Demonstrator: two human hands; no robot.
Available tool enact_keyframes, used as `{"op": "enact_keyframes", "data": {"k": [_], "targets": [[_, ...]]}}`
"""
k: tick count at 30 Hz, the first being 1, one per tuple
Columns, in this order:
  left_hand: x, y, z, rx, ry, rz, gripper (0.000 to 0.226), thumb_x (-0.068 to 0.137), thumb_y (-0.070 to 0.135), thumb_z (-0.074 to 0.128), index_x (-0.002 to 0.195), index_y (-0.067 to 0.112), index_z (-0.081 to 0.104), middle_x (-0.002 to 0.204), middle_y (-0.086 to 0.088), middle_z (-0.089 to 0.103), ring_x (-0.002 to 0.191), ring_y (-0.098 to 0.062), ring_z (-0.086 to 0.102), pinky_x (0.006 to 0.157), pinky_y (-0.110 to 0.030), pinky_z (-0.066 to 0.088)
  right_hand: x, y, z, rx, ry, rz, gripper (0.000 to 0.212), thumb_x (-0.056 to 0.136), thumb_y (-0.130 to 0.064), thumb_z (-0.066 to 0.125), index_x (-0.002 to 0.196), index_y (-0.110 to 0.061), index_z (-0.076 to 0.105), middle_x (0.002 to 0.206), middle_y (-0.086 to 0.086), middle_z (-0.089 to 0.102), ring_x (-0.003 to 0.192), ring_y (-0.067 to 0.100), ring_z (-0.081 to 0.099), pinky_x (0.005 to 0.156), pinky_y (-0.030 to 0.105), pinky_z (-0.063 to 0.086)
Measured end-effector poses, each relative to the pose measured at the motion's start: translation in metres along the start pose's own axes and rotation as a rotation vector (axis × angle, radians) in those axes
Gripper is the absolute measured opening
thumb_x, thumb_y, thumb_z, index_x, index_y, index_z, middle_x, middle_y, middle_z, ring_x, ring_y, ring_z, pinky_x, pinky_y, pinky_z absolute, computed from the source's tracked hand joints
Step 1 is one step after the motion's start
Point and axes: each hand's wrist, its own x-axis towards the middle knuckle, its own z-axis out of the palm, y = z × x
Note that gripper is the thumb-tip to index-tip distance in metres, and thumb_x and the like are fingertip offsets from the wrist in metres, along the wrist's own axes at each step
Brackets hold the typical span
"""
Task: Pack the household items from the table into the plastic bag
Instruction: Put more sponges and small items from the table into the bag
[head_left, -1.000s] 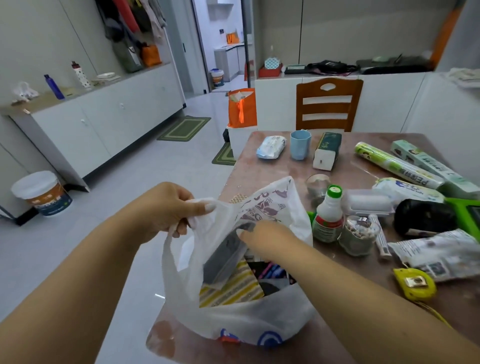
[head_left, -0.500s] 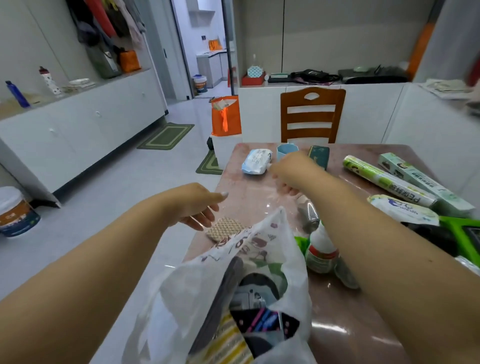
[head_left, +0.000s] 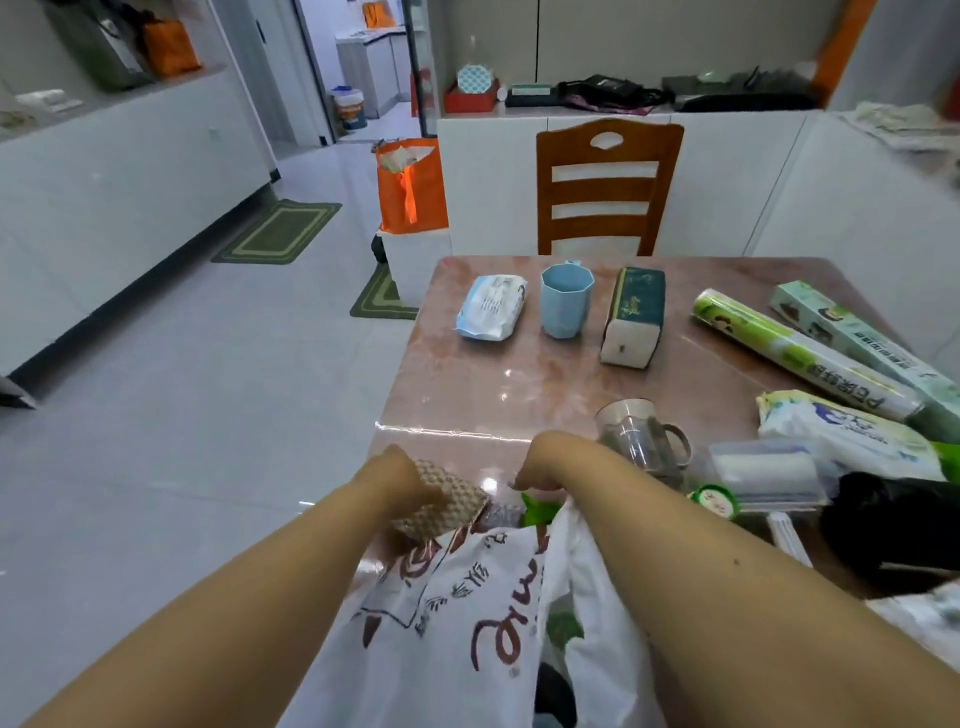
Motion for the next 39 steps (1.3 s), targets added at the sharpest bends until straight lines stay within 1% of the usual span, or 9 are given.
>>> {"op": "enact_keyframes", "data": {"k": [5, 8, 12, 14, 18, 26, 30, 34, 39], "targets": [[0.014, -0.007, 0.006, -0.035, -0.053, -0.129, 0.085, 0.062, 0.063, 0.076, 0.119, 0.005, 0.051, 0.122, -0.012, 0.060, 0.111, -0.030, 0.057, 0.096, -0.038, 0.048, 0.014, 0.003, -0.005, 0.140, 0.094, -0.030, 0.032, 0.098, -0.036, 0.048, 0.103, -0.006, 0.059, 0.104, 0.012, 0.056, 0.087, 0.025, 0.048, 0.079, 0.031, 0.042], [0.015, -0.015, -0.008, -0.534, -0.103, -0.074, 0.055, 0.068, 0.039, 0.083, 0.101, 0.000, 0.063, 0.105, -0.018, 0.068, 0.093, -0.031, 0.067, 0.085, -0.039, 0.056, 0.011, 0.003, -0.012, 0.234, 0.161, -0.069, 0.040, 0.095, -0.041, 0.053, 0.075, -0.006, 0.053, 0.086, 0.010, 0.055, 0.070, 0.025, 0.049, 0.066, 0.028, 0.040], [-0.017, 0.003, -0.048, -1.003, -0.145, 0.111, 0.029, 0.084, 0.025, 0.071, 0.098, 0.001, 0.064, 0.094, -0.014, 0.071, 0.074, -0.022, 0.070, 0.062, -0.026, 0.060, -0.006, 0.000, -0.024, 0.465, 0.253, -0.241, 0.049, 0.087, -0.048, 0.061, 0.115, -0.008, 0.061, 0.107, 0.006, 0.060, 0.090, 0.022, 0.054, 0.078, 0.029, 0.044], [-0.037, 0.014, -0.065, -1.071, -0.163, 0.197, 0.021, 0.088, 0.023, 0.065, 0.097, 0.004, 0.063, 0.090, -0.011, 0.072, 0.071, -0.018, 0.071, 0.059, -0.024, 0.059, -0.019, 0.000, -0.028, 0.540, 0.252, -0.290, 0.055, 0.080, -0.053, 0.068, 0.117, -0.013, 0.060, 0.111, 0.002, 0.062, 0.097, 0.021, 0.060, 0.084, 0.032, 0.051], [-0.059, 0.010, -0.065, -1.003, -0.182, 0.174, 0.034, 0.087, 0.028, 0.067, 0.103, -0.001, 0.061, 0.099, -0.017, 0.072, 0.087, -0.028, 0.071, 0.078, -0.037, 0.059, -0.026, 0.003, -0.022, 0.497, 0.166, -0.247, 0.065, 0.075, -0.056, 0.071, 0.116, -0.007, 0.059, 0.105, 0.004, 0.063, 0.089, 0.018, 0.060, 0.081, 0.032, 0.054], [-0.048, -0.019, 0.013, -0.859, -0.173, -0.200, 0.042, 0.091, 0.037, 0.057, 0.107, -0.002, 0.058, 0.102, -0.020, 0.069, 0.094, -0.034, 0.068, 0.090, -0.048, 0.055, 0.000, -0.014, 0.015, 0.159, -0.013, -0.199, 0.053, 0.092, -0.050, 0.051, 0.119, -0.005, 0.058, 0.115, 0.011, 0.058, 0.092, 0.024, 0.055, 0.082, 0.032, 0.046], [-0.040, -0.012, 0.027, -0.771, -0.155, -0.201, 0.034, 0.091, 0.033, 0.056, 0.099, -0.001, 0.059, 0.101, -0.022, 0.068, 0.093, -0.035, 0.067, 0.088, -0.045, 0.055, 0.017, -0.021, 0.023, 0.135, -0.030, -0.210, 0.054, 0.088, -0.044, 0.061, 0.124, -0.005, 0.057, 0.126, 0.009, 0.060, 0.104, 0.026, 0.060, 0.086, 0.032, 0.047], [-0.027, -0.008, 0.023, -0.780, -0.147, -0.178, 0.044, 0.086, 0.040, 0.062, 0.101, -0.002, 0.059, 0.099, -0.022, 0.069, 0.090, -0.035, 0.068, 0.086, -0.047, 0.056, 0.032, -0.024, 0.019, 0.174, 0.012, -0.217, 0.061, 0.078, -0.051, 0.070, 0.118, -0.006, 0.060, 0.115, 0.007, 0.062, 0.091, 0.024, 0.058, 0.080, 0.031, 0.046], [-0.031, 0.006, -0.001, -0.994, -0.098, -0.037, 0.041, 0.092, 0.035, 0.058, 0.107, -0.004, 0.061, 0.105, -0.018, 0.068, 0.096, -0.030, 0.066, 0.091, -0.045, 0.054, 0.020, -0.012, -0.005, 0.323, 0.125, -0.231, 0.061, 0.081, -0.053, 0.066, 0.119, -0.004, 0.060, 0.115, 0.010, 0.060, 0.092, 0.025, 0.056, 0.077, 0.031, 0.045]]}}
